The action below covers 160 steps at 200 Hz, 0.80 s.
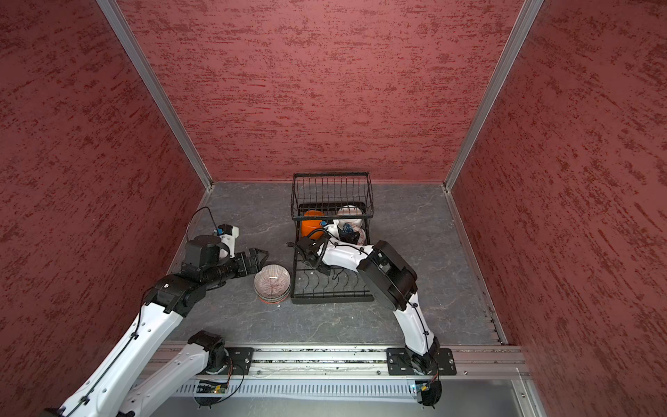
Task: Load bowls into a dish rack
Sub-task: Place the bowl in the dish rack.
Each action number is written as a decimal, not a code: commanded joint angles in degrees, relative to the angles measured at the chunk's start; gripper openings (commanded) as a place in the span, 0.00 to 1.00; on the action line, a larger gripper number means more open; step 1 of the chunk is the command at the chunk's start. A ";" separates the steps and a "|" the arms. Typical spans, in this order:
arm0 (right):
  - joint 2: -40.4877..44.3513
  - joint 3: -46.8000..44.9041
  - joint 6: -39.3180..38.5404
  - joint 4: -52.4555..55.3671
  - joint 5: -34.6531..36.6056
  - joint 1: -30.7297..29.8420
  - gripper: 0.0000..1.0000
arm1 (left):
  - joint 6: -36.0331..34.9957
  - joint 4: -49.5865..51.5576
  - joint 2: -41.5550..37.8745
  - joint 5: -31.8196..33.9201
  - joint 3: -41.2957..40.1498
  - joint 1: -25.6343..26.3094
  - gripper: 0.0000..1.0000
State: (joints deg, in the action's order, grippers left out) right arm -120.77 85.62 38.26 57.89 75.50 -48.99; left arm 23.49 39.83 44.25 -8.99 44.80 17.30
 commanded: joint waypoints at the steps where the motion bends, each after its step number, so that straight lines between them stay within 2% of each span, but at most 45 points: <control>1: -2.37 1.51 5.18 5.70 0.43 -0.36 0.00 | -0.92 -0.46 -0.22 -0.52 -0.55 -0.49 1.00; 84: -3.82 2.17 9.50 10.68 -0.05 -2.29 0.00 | -0.90 -0.49 -0.48 -0.64 -0.58 -0.47 1.00; 130: -8.01 6.66 16.07 19.04 0.21 -2.94 0.00 | -0.92 -0.52 -0.26 -0.61 -0.52 -0.46 1.00; 160: -8.39 7.82 16.89 19.99 -0.15 -3.08 0.00 | -0.98 -0.54 -0.25 -0.64 -0.45 -0.42 0.99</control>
State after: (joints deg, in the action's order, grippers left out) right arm -127.83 92.64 50.92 75.05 78.15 -51.68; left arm 23.49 39.83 44.25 -8.99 44.77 17.30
